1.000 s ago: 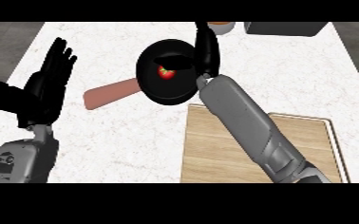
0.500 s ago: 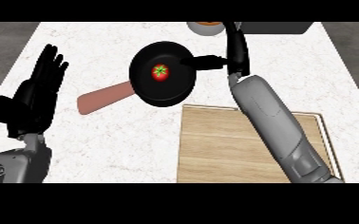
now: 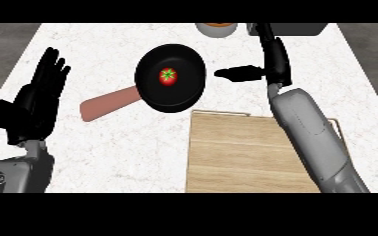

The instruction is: Pick the tomato from the tray and place it in the pot

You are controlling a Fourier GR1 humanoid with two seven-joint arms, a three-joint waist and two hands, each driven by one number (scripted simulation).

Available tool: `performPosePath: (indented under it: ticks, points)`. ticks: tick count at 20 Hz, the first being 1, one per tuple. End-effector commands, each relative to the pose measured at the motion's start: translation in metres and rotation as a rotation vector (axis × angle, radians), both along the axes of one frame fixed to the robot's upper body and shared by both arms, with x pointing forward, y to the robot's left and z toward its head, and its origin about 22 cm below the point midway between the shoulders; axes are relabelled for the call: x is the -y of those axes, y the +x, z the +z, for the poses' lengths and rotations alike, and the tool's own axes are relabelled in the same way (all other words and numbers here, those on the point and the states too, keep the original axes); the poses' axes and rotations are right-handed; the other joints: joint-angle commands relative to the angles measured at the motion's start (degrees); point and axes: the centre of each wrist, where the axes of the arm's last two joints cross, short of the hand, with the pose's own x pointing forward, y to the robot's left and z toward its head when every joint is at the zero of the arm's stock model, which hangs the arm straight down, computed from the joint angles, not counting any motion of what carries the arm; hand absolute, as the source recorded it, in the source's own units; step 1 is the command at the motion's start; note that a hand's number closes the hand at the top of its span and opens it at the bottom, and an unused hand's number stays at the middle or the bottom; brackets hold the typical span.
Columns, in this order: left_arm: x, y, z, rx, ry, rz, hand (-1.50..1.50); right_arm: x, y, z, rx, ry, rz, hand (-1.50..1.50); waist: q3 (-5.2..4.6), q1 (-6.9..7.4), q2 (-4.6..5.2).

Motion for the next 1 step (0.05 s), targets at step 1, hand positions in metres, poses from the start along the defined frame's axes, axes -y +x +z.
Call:
performPosePath:
  ticks: [1]
  points:
    - [0.0088,0.0089,0.0043,0.0,-0.002,-0.032,0.0,0.0356,-0.0018,0.0031,-0.008,-0.001,0.016,-1.5,-0.01,-0.04,0.03]
